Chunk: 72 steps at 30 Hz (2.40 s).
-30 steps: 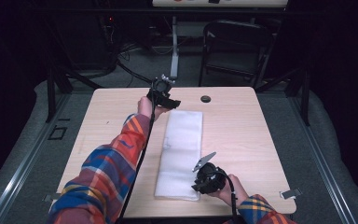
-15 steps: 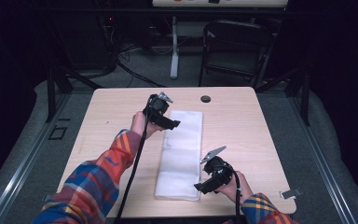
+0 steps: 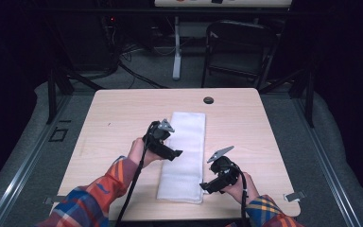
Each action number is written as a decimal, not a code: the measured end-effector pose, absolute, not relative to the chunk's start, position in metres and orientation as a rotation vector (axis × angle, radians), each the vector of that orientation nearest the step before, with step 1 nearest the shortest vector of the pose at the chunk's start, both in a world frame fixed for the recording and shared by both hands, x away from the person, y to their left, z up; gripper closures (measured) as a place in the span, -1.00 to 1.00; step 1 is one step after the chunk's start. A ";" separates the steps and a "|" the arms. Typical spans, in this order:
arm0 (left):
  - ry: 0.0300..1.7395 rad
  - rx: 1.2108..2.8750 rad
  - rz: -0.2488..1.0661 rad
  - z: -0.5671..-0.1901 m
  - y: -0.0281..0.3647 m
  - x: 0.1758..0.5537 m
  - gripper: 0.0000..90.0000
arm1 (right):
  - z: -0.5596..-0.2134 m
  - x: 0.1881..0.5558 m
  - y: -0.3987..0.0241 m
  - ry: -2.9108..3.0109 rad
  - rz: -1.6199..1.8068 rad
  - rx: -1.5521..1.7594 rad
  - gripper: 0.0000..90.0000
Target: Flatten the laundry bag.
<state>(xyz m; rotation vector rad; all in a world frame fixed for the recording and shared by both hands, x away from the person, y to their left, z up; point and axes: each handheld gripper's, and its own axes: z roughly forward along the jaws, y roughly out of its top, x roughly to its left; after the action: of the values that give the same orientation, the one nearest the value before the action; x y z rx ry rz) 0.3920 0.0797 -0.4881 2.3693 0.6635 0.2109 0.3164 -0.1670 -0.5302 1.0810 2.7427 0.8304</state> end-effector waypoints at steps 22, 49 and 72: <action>0.438 2.505 0.074 -0.531 0.064 0.306 -0.48 | -0.532 0.318 -0.169 2.741 0.796 1.111 -0.58; 0.309 2.591 0.067 -0.560 0.039 0.298 0.38 | -0.538 0.320 -0.165 2.747 0.746 1.111 -0.34; 0.449 2.468 0.017 -0.553 0.052 0.312 0.88 | -0.547 0.314 -0.148 2.793 0.689 0.985 0.86</action>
<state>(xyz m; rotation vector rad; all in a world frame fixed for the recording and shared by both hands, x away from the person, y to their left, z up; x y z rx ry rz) 0.3122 0.0515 -0.5526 2.4684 0.4492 0.0169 0.3136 -0.1483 -0.5468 0.9847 2.7930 0.6887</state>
